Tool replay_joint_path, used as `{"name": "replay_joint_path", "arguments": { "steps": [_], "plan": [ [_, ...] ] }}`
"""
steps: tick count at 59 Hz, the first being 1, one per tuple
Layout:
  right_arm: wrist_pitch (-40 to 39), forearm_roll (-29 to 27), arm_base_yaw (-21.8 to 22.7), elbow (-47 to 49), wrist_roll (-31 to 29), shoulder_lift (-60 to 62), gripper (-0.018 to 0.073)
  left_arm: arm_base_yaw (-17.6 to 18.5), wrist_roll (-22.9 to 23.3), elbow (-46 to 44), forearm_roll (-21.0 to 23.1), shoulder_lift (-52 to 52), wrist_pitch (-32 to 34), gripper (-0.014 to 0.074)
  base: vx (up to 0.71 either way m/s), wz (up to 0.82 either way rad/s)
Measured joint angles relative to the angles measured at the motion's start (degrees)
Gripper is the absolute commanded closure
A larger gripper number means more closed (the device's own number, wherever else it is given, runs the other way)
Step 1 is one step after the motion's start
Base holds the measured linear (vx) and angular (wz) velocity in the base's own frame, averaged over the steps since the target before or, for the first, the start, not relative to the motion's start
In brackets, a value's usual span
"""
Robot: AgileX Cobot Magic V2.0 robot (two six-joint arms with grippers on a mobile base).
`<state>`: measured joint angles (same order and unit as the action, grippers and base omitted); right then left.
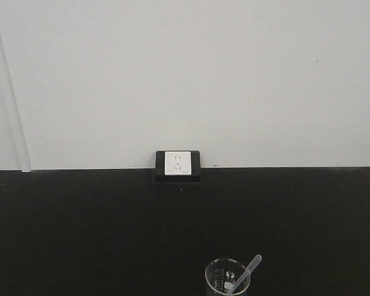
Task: Grab transparent chemical and place on left bench
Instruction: 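Close the right gripper on the dropper and lift it out of the beaker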
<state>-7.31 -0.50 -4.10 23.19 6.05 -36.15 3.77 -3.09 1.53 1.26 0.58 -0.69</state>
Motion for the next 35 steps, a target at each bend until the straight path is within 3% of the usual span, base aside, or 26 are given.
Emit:
{"name": "replay_joint_path", "arguments": {
  "steps": [13,17,23,35],
  "plan": [
    [-0.4,0.0,0.0,0.0,0.3,0.0,-0.0013,0.0,0.0,0.0,0.0,0.0,0.0,0.0600,0.00,0.00],
    [-0.3,-0.5,0.0,0.0,1.5,0.0,-0.0064,0.0,0.0,0.0,0.0,0.0,0.0,0.0600,0.00,0.00],
    [0.9,-2.1,0.0,0.0,6.6,-0.1,-0.0081,0.0,0.0,0.0,0.0,0.0,0.0,0.0600,0.00,0.00],
    [3.1,-2.7,0.0,0.2,17.5,-6.3,-0.0030,0.0,0.0,0.0,0.0,0.0,0.0,0.0600,0.00,0.00]
  ]
}}
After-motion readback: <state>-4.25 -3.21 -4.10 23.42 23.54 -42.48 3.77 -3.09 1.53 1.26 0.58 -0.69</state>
